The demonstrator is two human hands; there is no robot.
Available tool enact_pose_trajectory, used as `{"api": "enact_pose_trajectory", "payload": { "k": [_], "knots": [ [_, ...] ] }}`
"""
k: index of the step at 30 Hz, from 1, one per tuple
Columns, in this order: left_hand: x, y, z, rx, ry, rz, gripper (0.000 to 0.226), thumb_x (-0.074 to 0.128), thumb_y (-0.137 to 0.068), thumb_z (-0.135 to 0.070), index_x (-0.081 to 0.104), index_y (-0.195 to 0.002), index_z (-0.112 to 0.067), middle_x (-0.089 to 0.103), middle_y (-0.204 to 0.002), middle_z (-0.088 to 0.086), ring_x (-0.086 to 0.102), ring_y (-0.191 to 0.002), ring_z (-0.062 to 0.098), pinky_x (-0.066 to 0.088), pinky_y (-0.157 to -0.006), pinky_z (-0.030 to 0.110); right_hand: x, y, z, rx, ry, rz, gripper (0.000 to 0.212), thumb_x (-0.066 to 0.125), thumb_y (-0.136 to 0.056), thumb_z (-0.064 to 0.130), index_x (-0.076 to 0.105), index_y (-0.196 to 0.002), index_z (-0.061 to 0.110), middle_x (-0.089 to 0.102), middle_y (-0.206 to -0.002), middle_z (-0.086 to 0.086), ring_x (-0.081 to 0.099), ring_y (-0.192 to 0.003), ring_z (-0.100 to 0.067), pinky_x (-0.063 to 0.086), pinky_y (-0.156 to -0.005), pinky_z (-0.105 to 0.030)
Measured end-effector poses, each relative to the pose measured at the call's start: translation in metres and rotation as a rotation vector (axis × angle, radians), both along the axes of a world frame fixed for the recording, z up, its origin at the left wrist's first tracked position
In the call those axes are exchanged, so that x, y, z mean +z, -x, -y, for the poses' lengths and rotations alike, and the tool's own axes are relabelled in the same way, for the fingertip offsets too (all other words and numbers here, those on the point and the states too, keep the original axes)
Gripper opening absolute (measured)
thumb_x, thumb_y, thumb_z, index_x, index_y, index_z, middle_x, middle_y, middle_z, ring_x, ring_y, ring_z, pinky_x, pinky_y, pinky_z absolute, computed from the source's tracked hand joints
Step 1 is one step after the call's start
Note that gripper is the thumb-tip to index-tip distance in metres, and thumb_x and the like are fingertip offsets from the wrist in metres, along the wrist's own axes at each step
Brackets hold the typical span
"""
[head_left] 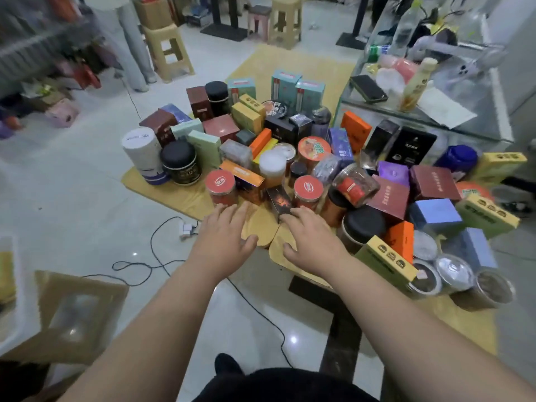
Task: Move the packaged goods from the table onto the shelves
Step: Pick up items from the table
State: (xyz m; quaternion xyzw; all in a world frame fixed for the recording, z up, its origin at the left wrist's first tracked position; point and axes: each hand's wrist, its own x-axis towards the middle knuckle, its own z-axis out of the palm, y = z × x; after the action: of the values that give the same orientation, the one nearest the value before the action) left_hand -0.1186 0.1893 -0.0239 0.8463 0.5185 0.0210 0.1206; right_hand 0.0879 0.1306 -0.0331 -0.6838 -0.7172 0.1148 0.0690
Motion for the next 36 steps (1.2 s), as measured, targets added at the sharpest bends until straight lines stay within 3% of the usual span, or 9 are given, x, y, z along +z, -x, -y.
{"api": "enact_pose_trajectory", "payload": {
  "k": [7,10,13,18,22,25,30,34,36],
  "knots": [
    [-0.025,0.027,-0.078,-0.058,0.075,-0.001,0.074,0.054,-0.097,-0.045,0.026,-0.158,-0.015,0.039,-0.156,0.008,0.031,-0.143,0.027,0.023,-0.118,0.037,-0.027,0.025,-0.059,-0.164,0.126,-0.022,0.065,0.057,-0.091,0.038,0.038,-0.15,0.019,0.035,-0.152,-0.01,0.026,-0.144,-0.027,0.029,-0.117,-0.044],
    [-0.043,0.025,-0.108,-0.016,0.107,0.048,0.077,0.064,-0.091,-0.04,0.031,-0.156,-0.013,0.047,-0.144,0.01,0.042,-0.132,0.03,0.033,-0.112,0.04,-0.038,0.01,-0.08,-0.321,0.142,-0.083,0.072,0.06,-0.089,0.037,0.03,-0.153,0.022,0.018,-0.159,-0.016,0.021,-0.147,-0.033,0.03,-0.118,-0.043],
    [-0.056,0.01,-0.139,0.137,0.168,0.067,0.091,0.072,-0.086,-0.037,0.02,-0.158,-0.013,0.031,-0.153,0.016,0.031,-0.14,0.037,0.032,-0.115,0.046,-0.05,-0.015,-0.103,-0.479,0.111,-0.16,0.077,0.064,-0.088,0.036,0.023,-0.153,0.023,0.001,-0.162,-0.014,0.021,-0.148,-0.039,0.035,-0.116,-0.048],
    [-0.079,-0.012,-0.191,0.378,0.286,0.088,0.115,0.084,-0.074,-0.038,0.008,-0.16,-0.022,0.015,-0.161,0.016,0.021,-0.147,0.039,0.029,-0.118,0.05,-0.078,-0.049,-0.135,-0.58,0.185,-0.193,0.081,0.069,-0.087,0.038,0.024,-0.151,0.018,-0.002,-0.162,-0.018,0.017,-0.149,-0.042,0.03,-0.119,-0.048],
    [-0.098,-0.017,-0.225,0.422,0.38,0.037,0.12,0.083,-0.069,-0.051,0.006,-0.159,-0.029,0.023,-0.153,0.016,0.035,-0.138,0.042,0.038,-0.113,0.052,-0.099,-0.06,-0.15,-0.629,0.16,-0.244,0.073,0.072,-0.086,0.036,0.031,-0.143,0.016,0.009,-0.158,-0.02,0.022,-0.143,-0.043,0.034,-0.113,-0.047],
    [-0.106,-0.021,-0.227,0.426,0.359,0.052,0.123,0.087,-0.067,-0.043,0.006,-0.159,-0.032,0.027,-0.146,0.018,0.039,-0.133,0.044,0.04,-0.11,0.051,-0.108,-0.063,-0.16,-0.665,0.145,-0.303,0.072,0.075,-0.086,0.035,0.031,-0.14,0.018,0.015,-0.152,-0.017,0.027,-0.138,-0.041,0.037,-0.111,-0.049],
    [-0.102,-0.019,-0.205,0.417,0.372,0.227,0.114,0.089,-0.069,-0.034,0.017,-0.157,-0.044,0.024,-0.142,0.013,0.046,-0.129,0.036,0.042,-0.107,0.043,-0.1,-0.066,-0.156,-0.614,0.106,-0.312,0.067,0.081,-0.08,0.027,0.041,-0.133,0.017,0.025,-0.144,-0.014,0.034,-0.133,-0.038,0.041,-0.107,-0.042],
    [-0.077,-0.01,-0.182,0.393,0.365,0.347,0.106,0.087,-0.071,-0.028,0.025,-0.155,-0.046,0.028,-0.135,0.004,0.049,-0.117,0.024,0.043,-0.096,0.032,-0.078,-0.054,-0.133,-0.475,-0.086,-0.294,0.062,0.085,-0.065,0.018,0.057,-0.119,0.016,0.039,-0.134,-0.015,0.041,-0.123,-0.041,0.046,-0.101,-0.048],
    [-0.061,0.0,-0.172,0.352,0.33,0.441,0.11,0.09,-0.066,-0.025,0.027,-0.154,-0.044,0.036,-0.132,-0.001,0.049,-0.112,0.017,0.042,-0.088,0.026,-0.055,-0.051,-0.125,-0.411,-0.179,-0.384,0.058,0.086,-0.062,0.021,0.062,-0.115,0.024,0.039,-0.133,-0.01,0.044,-0.123,-0.035,0.046,-0.103,-0.043]
  ]
}}
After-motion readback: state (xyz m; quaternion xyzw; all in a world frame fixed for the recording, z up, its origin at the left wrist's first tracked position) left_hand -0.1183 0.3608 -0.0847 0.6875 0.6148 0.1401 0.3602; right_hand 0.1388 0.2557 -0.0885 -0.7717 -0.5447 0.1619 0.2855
